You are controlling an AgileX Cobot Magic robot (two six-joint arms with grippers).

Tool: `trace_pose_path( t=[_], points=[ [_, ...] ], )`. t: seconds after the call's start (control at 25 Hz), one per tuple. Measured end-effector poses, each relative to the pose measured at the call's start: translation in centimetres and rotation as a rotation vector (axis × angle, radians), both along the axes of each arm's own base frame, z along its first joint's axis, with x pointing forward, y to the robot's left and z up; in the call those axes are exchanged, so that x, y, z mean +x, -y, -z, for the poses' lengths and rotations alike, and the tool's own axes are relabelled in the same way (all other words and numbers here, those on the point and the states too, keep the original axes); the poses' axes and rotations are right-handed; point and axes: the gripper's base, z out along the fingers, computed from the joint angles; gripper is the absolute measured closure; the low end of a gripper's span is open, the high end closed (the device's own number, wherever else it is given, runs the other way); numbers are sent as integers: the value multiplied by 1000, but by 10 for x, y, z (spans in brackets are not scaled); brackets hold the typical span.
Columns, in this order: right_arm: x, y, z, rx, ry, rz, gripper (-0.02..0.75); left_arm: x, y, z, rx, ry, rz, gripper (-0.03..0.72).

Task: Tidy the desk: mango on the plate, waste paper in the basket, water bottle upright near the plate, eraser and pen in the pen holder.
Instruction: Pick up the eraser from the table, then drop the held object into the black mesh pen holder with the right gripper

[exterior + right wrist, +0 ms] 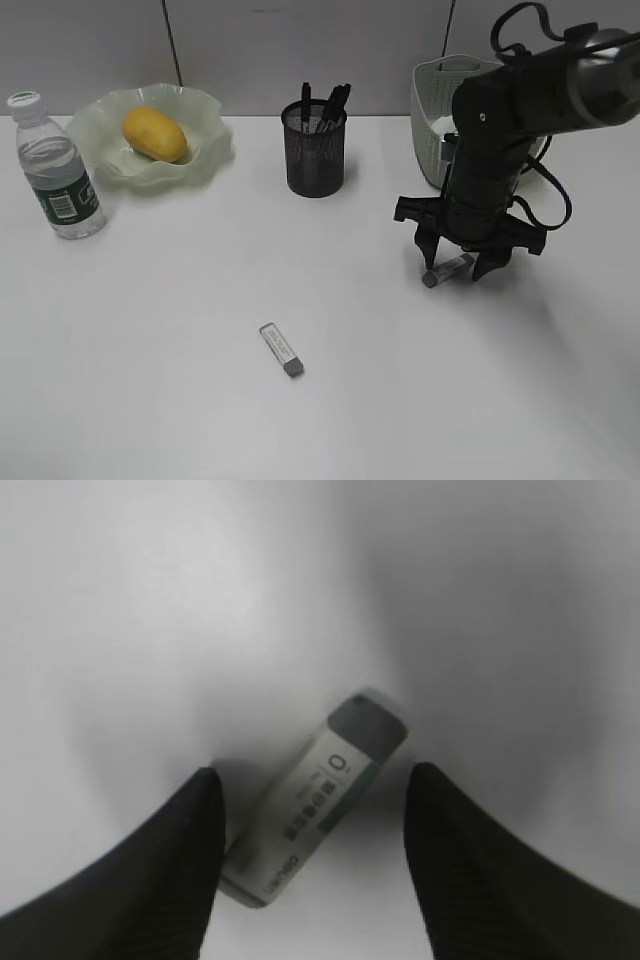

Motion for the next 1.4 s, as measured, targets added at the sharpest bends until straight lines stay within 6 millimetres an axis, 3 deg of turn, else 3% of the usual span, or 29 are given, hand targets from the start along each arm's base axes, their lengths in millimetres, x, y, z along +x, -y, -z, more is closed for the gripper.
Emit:
trace_pose_path(
  t=[0.12, 0.32, 0.72, 0.84, 1.04, 1.24, 1.4],
  points=[
    [0, 0, 2, -1, -4, 3, 328, 0, 0, 0, 0, -1, 0, 260],
    [0, 0, 2, -2, -3, -1, 555, 0, 0, 0, 0, 0, 0, 260],
    [6, -5, -6, -14, 25, -155, 566, 0, 0, 0, 0, 0, 0, 260],
    [13, -16, -25, -4, 86, -238, 566, 0, 0, 0, 0, 0, 0, 260],
    [35, -36, -78, 48, 264, -324, 566, 0, 0, 0, 0, 0, 0, 260],
    [59, -54, -132, 125, 504, -362, 566, 0, 0, 0, 0, -1, 0, 260],
    [71, -63, -160, 193, 707, -368, 566, 0, 0, 0, 0, -1, 0, 260]
  ],
)
